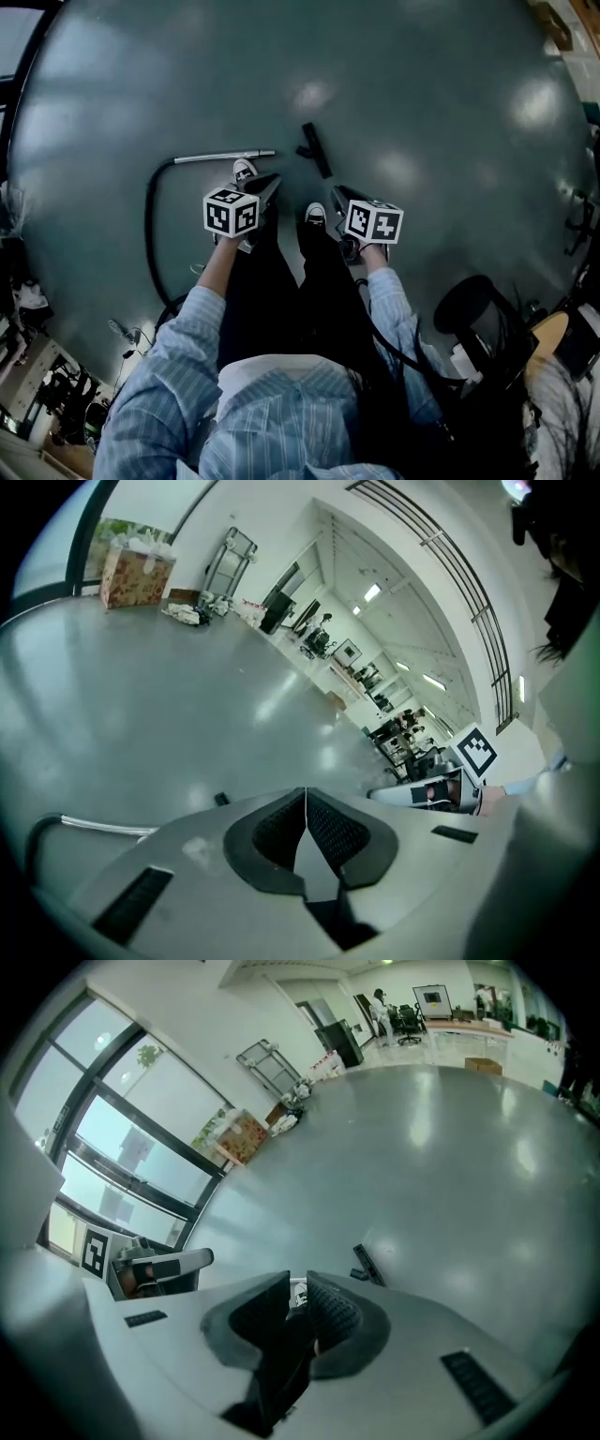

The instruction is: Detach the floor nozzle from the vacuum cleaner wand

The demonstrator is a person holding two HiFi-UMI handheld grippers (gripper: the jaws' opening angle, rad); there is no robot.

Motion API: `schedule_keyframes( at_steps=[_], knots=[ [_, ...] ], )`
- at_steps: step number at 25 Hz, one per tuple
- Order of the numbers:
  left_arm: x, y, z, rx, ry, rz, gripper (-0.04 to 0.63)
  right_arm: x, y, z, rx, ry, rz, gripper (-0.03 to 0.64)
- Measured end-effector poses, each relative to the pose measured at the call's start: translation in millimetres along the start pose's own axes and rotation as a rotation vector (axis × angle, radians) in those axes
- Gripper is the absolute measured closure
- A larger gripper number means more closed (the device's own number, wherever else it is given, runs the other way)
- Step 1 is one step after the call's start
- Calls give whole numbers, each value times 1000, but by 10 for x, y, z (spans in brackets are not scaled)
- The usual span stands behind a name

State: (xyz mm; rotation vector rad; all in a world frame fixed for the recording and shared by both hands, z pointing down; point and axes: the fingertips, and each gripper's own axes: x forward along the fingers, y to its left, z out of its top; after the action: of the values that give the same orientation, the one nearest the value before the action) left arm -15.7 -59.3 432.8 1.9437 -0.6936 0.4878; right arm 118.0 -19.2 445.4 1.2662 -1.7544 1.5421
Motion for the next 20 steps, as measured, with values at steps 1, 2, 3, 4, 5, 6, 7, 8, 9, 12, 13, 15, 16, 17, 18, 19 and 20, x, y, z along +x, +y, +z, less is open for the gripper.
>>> schedule_keyframes(
  at_steps=[1, 2, 3, 4, 5, 6, 7, 8, 9, 12, 13, 15, 16, 17, 18, 19, 20],
  knots=[
    [-71, -102, 77, 8, -30, 6, 584, -101, 30, 38, -10, -7, 7, 558],
    [-134, -205, 150, 16, -59, 13, 586, -205, 60, 86, -19, -14, 11, 559],
    [-186, -309, 215, 22, -86, 21, 586, -311, 88, 138, -28, -21, 15, 560],
    [-231, -417, 266, 25, -110, 29, 586, -412, 111, 177, -40, -29, 21, 561],
    [-274, -529, 300, 25, -133, 36, 586, -507, 137, 199, -55, -35, 30, 563],
    [-320, -644, 318, 23, -154, 39, 586, -600, 171, 206, -75, -39, 37, 565],
    [-368, -757, 318, 18, -173, 41, 586, -682, 210, 199, -98, -41, 44, 565],
    [-417, -864, 303, 11, -188, 43, 586, -746, 246, 178, -118, -42, 52, 565],
    [-461, -964, 276, 3, -199, 45, 586, -791, 275, 148, -132, -41, 61, 565],
    [-546, -1227, 174, -12, -221, 57, 586, -888, 324, 116, -146, -51, 68, 566],
    [-564, -1311, 130, -16, -230, 59, 586, -913, 348, 107, -148, -57, 72, 566],
    [-602, -1476, -2, -31, -249, 59, 586, -971, 410, 41, -163, -61, 83, 566],
    [-628, -1552, -80, -42, -255, 58, 586, -1011, 446, -14, -177, -57, 86, 566],
    [-660, -1616, -154, -51, -259, 56, 586, -1053, 488, -74, -196, -52, 88, 566],
    [-698, -1664, -215, -57, -261, 54, 586, -1092, 535, -131, -220, -44, 90, 566],
    [-742, -1693, -263, -60, -264, 55, 586, -1126, 583, -189, -248, -35, 94, 566],
    [-794, -1707, -297, -64, -270, 60, 586, -1153, 626, -249, -277, -24, 98, 566]
  ],
)
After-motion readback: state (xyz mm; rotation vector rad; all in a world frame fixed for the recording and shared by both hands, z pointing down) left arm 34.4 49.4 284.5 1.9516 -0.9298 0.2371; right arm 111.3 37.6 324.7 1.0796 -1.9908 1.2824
